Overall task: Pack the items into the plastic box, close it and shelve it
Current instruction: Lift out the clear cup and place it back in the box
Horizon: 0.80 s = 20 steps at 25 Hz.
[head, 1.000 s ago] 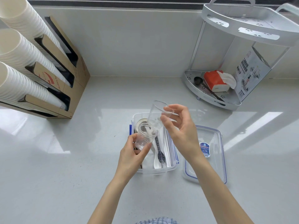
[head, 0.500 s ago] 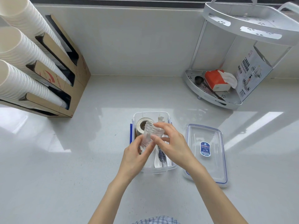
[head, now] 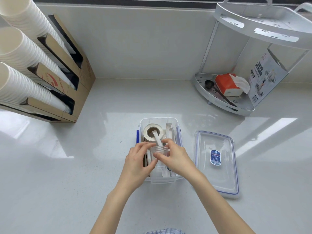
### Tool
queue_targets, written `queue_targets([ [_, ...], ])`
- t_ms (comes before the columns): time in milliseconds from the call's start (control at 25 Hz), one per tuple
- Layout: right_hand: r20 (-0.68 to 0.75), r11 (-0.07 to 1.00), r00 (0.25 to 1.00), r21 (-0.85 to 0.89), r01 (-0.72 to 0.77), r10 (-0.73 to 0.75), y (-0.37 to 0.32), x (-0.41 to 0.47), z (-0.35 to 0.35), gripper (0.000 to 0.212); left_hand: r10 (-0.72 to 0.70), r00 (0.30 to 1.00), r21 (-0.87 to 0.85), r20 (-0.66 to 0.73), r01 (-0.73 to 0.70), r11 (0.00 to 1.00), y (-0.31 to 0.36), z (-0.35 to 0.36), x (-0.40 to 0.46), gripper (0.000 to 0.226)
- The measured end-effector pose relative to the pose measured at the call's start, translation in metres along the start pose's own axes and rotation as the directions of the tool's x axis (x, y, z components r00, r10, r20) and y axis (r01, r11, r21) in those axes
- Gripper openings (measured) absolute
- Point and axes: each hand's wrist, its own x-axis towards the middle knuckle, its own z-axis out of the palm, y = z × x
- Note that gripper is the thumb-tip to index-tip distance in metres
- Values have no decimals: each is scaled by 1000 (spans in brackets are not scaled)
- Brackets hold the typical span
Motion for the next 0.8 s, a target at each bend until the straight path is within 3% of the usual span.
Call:
queue_targets([
  [200,111,1000,994,19,-13,10,1,-1,6,49,-67,997,164,24,62,985,-10,1,3,35],
  [440,14,999,1000,-50,-18,18,11,7,16,27,-78,997,278,-5,76,957,-9,3,6,23],
  [800,-152,981,985,-186,52,-81,14,8,21,28,-125,992,441,8,109,891,-2,13,9,30],
])
